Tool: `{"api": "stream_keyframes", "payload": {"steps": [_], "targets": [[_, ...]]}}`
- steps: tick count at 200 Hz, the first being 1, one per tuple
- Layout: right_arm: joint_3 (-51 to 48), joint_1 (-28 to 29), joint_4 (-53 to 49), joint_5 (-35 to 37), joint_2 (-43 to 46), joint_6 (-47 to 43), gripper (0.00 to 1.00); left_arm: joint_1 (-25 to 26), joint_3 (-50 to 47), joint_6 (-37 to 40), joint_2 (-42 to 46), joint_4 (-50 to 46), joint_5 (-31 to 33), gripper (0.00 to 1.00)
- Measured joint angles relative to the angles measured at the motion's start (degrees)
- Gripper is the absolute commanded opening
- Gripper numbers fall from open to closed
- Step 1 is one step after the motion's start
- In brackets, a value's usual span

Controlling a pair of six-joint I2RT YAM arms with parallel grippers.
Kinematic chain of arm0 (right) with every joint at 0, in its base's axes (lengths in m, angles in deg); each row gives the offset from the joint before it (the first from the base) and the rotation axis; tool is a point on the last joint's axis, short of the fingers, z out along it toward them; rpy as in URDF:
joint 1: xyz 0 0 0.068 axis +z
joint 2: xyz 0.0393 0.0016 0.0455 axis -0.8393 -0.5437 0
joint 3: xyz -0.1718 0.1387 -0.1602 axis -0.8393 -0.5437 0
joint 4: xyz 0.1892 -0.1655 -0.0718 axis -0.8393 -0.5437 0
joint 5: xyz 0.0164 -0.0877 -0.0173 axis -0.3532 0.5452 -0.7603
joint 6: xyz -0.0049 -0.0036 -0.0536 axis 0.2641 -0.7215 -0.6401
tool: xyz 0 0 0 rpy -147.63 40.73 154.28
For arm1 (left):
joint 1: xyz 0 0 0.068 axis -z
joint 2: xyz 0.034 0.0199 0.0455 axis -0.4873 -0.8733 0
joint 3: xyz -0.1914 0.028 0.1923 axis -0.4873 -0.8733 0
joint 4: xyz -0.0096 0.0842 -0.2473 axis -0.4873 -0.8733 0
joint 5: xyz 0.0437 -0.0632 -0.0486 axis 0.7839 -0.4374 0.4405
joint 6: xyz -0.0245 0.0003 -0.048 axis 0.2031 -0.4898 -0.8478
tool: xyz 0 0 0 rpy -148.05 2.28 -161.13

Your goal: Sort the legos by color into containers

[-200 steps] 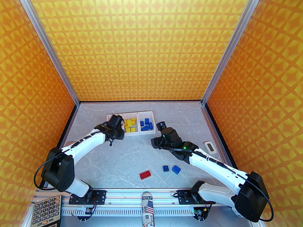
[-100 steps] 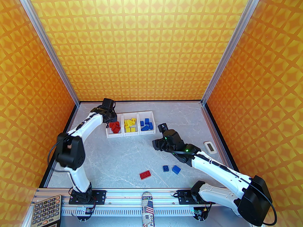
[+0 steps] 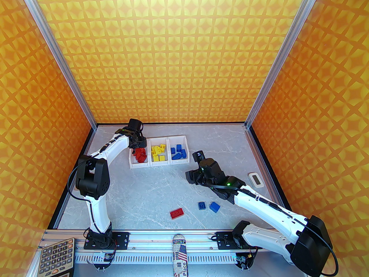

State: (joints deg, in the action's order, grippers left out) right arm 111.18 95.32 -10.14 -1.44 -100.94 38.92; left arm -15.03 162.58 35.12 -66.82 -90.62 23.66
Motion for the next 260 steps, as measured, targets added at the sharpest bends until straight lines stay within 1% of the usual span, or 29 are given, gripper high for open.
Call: {"api": "stream_keyframes", "payload": {"steps": [16,40,84,118,161,200,224,260], "targets": [[0.0,0.0,0.0,0.0,-0.07,0.0,0.72,0.0,-1.4,0.17,0.63,0.94,-0.22,0.73],[0.0,0.0,0.0,0.0,-0.44,0.0,0.72,0.02,-6.47,0.09,3.78,2.08,-0.5,0.73],[0.0,0.0,-0.09,-0.85,-2.23,0.02,0.71,1.05,-19.56,-1.49,16.5,4.79,-0.66,0.73],[-0.07,0.0,-0.5,-1.57,-2.75,0.37,0.69,4.52,-29.83,-3.74,27.61,8.46,-0.68,0.73],[-2.95,0.28,-1.57,-2.58,-3.61,2.32,0.66,10.12,-40.94,-7.56,36.79,11.74,-0.63,0.74],[-7.98,2.03,-4.04,-2.12,-3.43,7.21,0.63,15.23,-46.18,-10.78,39.95,13.84,-0.61,0.74],[-10.4,3.96,-6.47,-0.33,-2.38,10.91,0.63,15.54,-47.8,-11.78,39.98,14.78,-0.59,0.74],[-10.93,7.1,-9.01,1.97,-1.01,15.39,0.62,15.56,-47.8,-12.46,39.32,15.76,-0.57,0.74]]}}
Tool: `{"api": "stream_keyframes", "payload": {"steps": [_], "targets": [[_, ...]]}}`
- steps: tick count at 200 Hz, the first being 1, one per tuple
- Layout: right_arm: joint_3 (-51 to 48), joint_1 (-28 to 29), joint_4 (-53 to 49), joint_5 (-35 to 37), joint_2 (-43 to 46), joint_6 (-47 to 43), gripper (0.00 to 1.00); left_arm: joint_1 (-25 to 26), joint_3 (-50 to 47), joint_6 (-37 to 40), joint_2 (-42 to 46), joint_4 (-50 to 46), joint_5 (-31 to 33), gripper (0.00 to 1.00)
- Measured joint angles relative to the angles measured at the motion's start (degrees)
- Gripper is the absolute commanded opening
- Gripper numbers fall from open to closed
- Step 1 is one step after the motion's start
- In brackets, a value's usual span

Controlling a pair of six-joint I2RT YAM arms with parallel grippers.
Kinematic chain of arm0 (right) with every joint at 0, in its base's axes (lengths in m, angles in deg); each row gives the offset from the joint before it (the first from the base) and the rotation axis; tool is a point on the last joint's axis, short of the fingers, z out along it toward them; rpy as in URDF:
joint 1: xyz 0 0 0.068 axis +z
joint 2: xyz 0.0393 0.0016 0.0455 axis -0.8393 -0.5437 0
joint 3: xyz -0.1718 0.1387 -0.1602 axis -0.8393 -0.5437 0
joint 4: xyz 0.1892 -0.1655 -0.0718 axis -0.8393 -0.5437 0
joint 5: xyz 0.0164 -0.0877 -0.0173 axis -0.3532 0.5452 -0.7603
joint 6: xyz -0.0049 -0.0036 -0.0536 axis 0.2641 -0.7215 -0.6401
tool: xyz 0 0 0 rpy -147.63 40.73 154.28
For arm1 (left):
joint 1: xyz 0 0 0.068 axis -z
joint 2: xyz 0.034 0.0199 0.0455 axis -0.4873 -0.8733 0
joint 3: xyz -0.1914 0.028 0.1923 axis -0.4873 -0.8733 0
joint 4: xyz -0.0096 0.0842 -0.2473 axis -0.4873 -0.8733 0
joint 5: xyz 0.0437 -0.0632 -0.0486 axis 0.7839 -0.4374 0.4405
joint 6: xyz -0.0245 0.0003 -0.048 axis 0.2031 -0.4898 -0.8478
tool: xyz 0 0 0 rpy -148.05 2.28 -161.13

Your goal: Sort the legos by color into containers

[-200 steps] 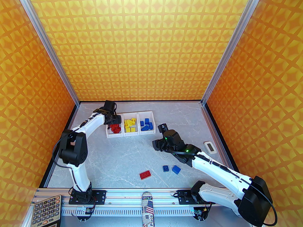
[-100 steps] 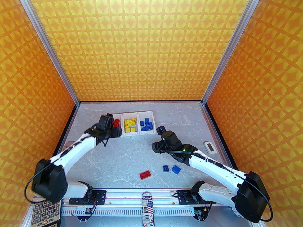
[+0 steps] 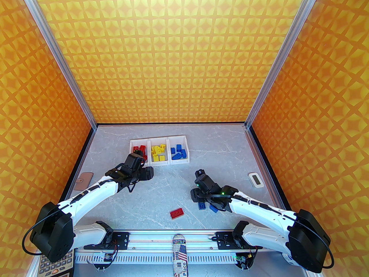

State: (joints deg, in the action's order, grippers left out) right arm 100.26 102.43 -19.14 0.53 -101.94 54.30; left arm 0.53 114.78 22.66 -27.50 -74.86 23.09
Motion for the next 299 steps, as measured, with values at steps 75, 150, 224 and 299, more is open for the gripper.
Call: {"api": "stream_keyframes", "payload": {"steps": [75,150,224,299], "targets": [[-2.71,4.2,-3.23,2.86,0.09,7.23,0.56,0.0,0.0,-0.42,-0.07,0.94,0.0,0.74],[-2.95,5.31,-3.23,2.75,-0.59,8.35,0.5,0.0,-0.59,-0.42,-0.17,1.66,-0.02,0.75],[-2.99,7.19,-3.21,2.71,-2.73,9.64,0.46,0.0,-0.74,-0.42,-0.17,1.66,0.0,0.75],[-3.8,7.56,-1.99,2.75,-3.08,10.49,0.37,0.0,-1.46,-0.63,-0.15,1.68,0.0,0.75]]}}
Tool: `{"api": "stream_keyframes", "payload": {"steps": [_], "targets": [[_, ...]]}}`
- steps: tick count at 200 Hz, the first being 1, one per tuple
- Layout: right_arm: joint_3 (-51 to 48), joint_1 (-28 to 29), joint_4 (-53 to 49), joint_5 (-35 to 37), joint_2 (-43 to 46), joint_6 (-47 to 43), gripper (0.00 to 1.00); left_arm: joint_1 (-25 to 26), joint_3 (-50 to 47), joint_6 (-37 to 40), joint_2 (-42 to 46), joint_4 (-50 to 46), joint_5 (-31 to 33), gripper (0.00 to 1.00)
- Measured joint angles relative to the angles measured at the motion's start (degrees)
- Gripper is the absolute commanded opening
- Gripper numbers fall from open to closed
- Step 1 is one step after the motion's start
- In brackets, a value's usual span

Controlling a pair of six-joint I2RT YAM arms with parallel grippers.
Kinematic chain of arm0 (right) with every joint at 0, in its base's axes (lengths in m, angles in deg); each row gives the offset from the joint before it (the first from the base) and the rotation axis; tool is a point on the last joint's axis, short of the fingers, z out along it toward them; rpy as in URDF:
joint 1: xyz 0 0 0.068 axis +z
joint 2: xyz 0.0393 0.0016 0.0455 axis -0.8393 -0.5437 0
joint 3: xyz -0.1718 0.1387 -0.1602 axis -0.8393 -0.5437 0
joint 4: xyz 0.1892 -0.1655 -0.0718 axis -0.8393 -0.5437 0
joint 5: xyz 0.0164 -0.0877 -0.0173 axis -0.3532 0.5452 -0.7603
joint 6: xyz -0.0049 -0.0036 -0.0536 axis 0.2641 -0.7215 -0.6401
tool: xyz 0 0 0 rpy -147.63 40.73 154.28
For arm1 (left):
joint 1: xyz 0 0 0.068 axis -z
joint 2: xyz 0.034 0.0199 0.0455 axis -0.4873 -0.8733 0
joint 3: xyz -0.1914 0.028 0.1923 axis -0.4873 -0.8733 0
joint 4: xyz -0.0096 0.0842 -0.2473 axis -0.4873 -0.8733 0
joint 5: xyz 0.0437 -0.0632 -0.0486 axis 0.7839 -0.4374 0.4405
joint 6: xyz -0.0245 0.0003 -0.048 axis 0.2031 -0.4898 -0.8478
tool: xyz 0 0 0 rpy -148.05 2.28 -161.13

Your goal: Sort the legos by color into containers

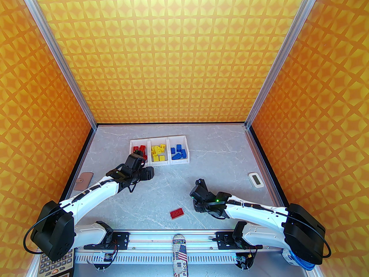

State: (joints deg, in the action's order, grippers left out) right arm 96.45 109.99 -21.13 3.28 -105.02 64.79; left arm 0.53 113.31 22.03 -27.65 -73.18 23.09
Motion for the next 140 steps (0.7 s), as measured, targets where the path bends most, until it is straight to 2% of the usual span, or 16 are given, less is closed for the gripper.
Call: {"api": "stream_keyframes", "payload": {"steps": [59,97,140], "targets": [[0.35,0.0,0.72,0.11,0.13,-0.81,0.35,0.04,-0.31,-0.17,0.59,-0.04,0.0,0.74],[6.32,-0.33,1.81,1.99,-1.11,-4.15,0.33,0.87,-0.48,-0.37,2.08,-0.09,0.0,0.75],[13.42,-5.77,5.49,1.97,-4.2,-10.14,0.32,1.09,-1.51,-0.81,4.35,-0.22,0.0,0.75]]}}
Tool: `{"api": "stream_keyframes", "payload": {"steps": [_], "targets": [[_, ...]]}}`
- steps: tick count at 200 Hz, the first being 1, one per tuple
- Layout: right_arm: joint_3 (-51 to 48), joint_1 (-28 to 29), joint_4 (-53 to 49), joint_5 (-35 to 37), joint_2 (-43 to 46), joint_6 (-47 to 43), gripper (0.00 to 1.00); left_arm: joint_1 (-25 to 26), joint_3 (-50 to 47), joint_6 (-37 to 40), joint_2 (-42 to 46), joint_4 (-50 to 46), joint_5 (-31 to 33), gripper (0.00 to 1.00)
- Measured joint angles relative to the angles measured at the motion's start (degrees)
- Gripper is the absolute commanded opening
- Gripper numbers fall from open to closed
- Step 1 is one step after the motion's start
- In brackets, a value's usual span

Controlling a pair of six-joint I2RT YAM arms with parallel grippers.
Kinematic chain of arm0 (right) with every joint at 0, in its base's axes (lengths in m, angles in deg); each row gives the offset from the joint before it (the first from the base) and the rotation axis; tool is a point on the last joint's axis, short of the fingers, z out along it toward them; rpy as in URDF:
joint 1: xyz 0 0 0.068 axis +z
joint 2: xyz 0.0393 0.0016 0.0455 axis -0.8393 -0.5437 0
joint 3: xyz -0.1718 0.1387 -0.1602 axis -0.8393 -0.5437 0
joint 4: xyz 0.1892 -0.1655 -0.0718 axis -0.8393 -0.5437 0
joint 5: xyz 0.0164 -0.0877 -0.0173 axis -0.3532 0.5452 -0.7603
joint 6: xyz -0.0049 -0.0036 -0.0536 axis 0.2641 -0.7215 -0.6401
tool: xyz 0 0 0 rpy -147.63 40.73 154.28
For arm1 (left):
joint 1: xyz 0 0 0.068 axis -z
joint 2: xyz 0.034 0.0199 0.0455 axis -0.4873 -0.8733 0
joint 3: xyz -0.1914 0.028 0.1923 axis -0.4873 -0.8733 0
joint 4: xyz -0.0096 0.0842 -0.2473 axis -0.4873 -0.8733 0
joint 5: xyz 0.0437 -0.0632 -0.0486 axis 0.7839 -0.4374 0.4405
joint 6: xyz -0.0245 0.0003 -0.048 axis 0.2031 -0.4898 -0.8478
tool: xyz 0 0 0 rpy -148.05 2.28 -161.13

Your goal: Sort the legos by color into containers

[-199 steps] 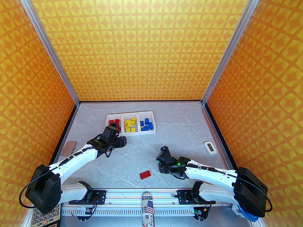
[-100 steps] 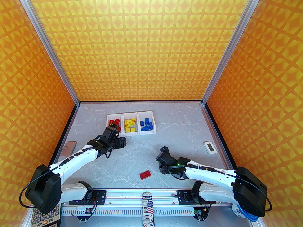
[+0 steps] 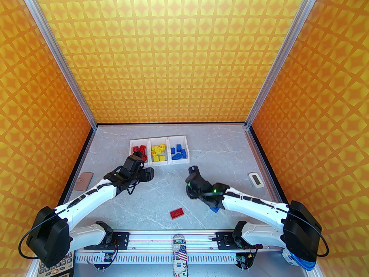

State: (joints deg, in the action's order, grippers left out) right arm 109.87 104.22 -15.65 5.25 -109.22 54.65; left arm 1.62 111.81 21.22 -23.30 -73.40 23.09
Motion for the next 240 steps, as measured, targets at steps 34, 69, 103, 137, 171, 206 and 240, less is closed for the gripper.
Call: {"api": "stream_keyframes", "payload": {"steps": [34,69,103,137,171,206,240], "targets": [[8.26,-5.53,1.73,-0.74,-4.55,-5.38,0.32,0.04,-0.96,-0.61,0.46,0.15,0.0,0.75],[20.39,-10.6,3.8,-3.43,-12.87,-10.34,0.32,0.22,-0.98,-0.87,0.37,0.07,0.0,0.74],[30.82,-13.94,4.48,-6.99,-21.97,-13.53,0.34,0.31,-0.98,-0.9,0.37,-0.39,0.0,0.75],[37.2,-16.04,4.5,-10.21,-29.07,-14.93,0.36,0.42,-0.98,-0.94,0.37,-1.2,0.0,0.75],[40.96,-16.79,3.69,-12.76,-33.09,-16.13,0.55,0.42,-0.98,-0.96,0.39,-1.62,0.0,0.75],[41.94,-16.81,3.32,-13.88,-33.81,-16.39,0.56,0.79,-0.98,-1.07,0.39,-1.64,0.0,0.75],[41.33,-16.81,3.28,-14.1,-33.62,-16.41,0.56,1.09,-0.98,-1.05,0.39,-1.7,0.0,0.75]]}}
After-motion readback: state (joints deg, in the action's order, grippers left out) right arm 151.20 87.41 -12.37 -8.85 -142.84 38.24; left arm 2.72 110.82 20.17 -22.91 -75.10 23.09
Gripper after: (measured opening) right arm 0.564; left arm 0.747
